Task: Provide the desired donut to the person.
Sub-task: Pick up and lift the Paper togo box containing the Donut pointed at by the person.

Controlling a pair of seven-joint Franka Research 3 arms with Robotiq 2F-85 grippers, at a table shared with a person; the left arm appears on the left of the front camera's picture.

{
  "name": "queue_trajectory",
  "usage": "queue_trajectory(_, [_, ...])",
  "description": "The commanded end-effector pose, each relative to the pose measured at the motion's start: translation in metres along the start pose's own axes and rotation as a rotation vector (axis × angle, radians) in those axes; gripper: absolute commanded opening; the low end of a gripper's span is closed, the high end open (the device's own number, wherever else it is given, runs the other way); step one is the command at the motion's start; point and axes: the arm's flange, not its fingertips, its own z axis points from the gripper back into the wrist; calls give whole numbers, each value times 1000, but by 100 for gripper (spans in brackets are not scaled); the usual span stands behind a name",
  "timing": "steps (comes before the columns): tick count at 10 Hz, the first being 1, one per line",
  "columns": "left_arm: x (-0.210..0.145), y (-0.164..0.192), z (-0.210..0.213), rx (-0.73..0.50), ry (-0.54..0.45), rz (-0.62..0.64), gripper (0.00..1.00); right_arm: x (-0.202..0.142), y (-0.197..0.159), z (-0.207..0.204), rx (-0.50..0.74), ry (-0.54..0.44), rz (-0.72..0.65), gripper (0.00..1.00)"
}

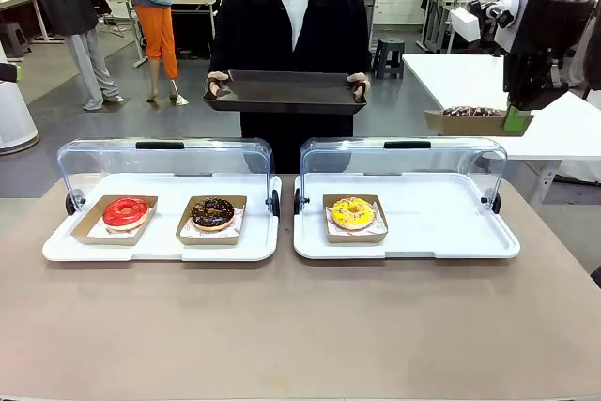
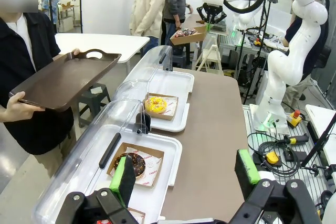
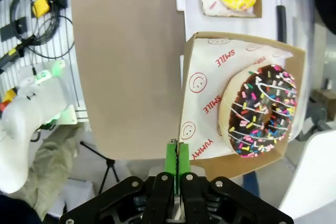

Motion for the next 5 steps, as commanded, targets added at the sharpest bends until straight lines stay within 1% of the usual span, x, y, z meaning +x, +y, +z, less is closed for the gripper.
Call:
queue_trajectory(1, [1,-1,1,-2,-12,-6,100,-3,11,3,15,1,-11,0])
queue_trajectory(5, [1,-1,1,-2,-12,-6,100,-3,11,3,15,1,-11,0])
